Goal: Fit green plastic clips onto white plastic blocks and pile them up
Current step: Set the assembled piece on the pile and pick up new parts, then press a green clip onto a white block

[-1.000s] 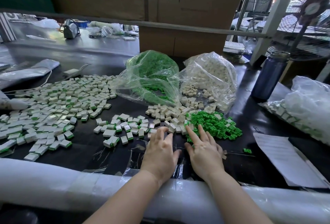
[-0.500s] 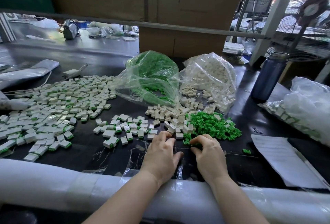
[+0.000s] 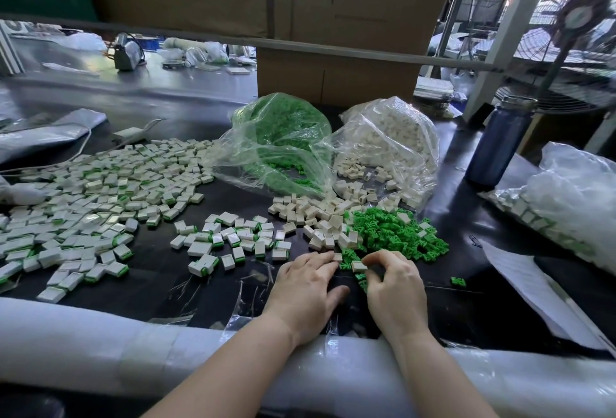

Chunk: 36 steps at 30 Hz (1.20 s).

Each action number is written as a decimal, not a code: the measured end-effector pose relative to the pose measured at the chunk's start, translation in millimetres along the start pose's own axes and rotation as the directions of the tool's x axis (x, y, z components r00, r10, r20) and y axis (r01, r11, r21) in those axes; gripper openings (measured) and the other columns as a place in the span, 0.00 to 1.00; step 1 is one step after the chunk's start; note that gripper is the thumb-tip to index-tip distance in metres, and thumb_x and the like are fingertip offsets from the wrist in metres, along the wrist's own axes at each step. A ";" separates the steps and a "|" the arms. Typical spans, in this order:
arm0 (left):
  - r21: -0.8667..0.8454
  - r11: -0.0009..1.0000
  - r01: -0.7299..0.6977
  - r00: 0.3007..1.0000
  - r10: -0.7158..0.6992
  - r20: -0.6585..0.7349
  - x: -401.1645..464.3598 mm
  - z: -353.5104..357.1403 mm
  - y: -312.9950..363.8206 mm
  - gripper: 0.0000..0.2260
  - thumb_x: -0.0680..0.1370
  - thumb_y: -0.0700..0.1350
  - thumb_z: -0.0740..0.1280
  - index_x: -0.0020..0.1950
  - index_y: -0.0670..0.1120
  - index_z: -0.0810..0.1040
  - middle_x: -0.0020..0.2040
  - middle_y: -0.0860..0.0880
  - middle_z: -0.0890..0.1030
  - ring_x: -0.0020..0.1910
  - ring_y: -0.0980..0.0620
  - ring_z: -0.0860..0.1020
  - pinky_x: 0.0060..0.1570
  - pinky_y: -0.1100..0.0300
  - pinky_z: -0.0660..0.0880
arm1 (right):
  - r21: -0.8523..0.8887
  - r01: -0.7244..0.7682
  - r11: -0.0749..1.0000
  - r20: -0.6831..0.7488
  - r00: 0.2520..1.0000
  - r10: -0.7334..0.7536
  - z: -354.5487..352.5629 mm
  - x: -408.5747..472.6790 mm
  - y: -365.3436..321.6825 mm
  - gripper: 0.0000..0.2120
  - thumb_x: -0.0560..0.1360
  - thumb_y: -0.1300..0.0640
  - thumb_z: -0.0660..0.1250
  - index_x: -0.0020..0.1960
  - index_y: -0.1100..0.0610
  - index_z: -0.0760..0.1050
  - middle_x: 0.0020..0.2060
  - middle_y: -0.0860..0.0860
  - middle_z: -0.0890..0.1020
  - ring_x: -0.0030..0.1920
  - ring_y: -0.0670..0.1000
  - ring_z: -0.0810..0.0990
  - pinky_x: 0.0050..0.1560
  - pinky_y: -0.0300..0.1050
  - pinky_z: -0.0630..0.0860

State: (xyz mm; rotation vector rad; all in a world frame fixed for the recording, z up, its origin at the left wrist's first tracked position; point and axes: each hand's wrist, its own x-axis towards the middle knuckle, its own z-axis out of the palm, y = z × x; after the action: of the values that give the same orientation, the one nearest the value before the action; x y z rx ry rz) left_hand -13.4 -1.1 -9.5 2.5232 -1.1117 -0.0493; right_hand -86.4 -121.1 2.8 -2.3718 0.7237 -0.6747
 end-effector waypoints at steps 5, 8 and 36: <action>-0.079 0.996 -0.045 0.990 0.034 -0.134 -5.0 -4.9 1.3 0.17 0.79 0.54 0.58 0.67 0.53 0.70 0.65 0.56 0.68 0.66 0.56 0.62 0.67 0.62 0.56 | 0.017 -0.069 0.997 -0.044 0.997 0.070 -2.9 -1.3 0.0 0.08 0.75 0.63 0.62 0.46 0.54 0.79 0.47 0.49 0.80 0.54 0.52 0.72 0.56 0.49 0.69; -0.059 0.998 -0.032 0.994 0.026 -0.109 -4.8 -3.0 1.2 0.19 0.80 0.52 0.57 0.72 0.54 0.64 0.69 0.55 0.62 0.69 0.53 0.58 0.68 0.60 0.54 | 0.004 -0.135 0.991 -0.071 0.988 0.135 -4.3 -3.3 0.6 0.06 0.74 0.61 0.64 0.46 0.54 0.79 0.48 0.50 0.80 0.54 0.54 0.73 0.55 0.50 0.69; -0.446 0.894 -0.038 0.988 -0.034 -0.153 -7.2 -12.6 0.6 0.05 0.75 0.46 0.69 0.49 0.49 0.77 0.46 0.57 0.73 0.46 0.57 0.74 0.51 0.67 0.71 | 0.493 -0.040 0.869 0.056 0.998 0.015 -4.9 -3.5 1.7 0.10 0.74 0.65 0.68 0.44 0.51 0.80 0.35 0.47 0.82 0.36 0.43 0.79 0.40 0.35 0.75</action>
State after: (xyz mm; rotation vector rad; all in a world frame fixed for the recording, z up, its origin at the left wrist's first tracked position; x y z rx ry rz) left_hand -16.5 7.9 1.4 2.0740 -0.9154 -0.0931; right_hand -92.4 -121.9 4.2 -1.8934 0.4872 -0.6897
